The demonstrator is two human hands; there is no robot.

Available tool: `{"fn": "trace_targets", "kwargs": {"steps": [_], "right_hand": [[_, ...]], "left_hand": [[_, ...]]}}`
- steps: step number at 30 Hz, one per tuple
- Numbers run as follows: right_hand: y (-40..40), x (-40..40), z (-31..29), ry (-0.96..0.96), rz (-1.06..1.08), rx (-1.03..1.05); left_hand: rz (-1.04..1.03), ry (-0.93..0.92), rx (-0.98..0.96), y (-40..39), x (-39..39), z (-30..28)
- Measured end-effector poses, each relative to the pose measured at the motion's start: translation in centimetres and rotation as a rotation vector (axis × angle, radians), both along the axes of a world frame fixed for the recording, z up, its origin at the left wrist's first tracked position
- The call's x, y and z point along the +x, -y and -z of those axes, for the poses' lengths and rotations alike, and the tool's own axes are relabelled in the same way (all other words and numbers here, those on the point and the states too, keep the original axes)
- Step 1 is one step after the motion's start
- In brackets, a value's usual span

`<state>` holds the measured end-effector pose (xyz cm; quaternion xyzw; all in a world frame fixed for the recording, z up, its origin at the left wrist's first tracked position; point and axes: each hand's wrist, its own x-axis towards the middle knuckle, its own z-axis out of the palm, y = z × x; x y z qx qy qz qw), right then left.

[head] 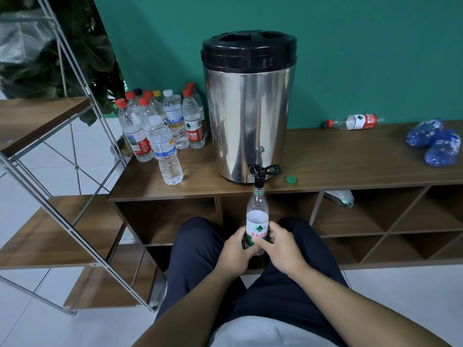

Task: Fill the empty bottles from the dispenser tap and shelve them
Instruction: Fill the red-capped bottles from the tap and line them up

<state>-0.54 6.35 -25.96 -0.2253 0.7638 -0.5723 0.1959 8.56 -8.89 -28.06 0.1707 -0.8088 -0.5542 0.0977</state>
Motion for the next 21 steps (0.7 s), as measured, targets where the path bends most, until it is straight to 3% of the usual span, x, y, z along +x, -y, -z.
{"fn": "trace_targets", "kwargs": {"steps": [21], "right_hand": [[-0.12, 0.27, -0.37, 0.003, 0.000, -0.001]], "left_hand": [[0.017, -0.022, 0.052, -0.14, 0.26, -0.04]]}}
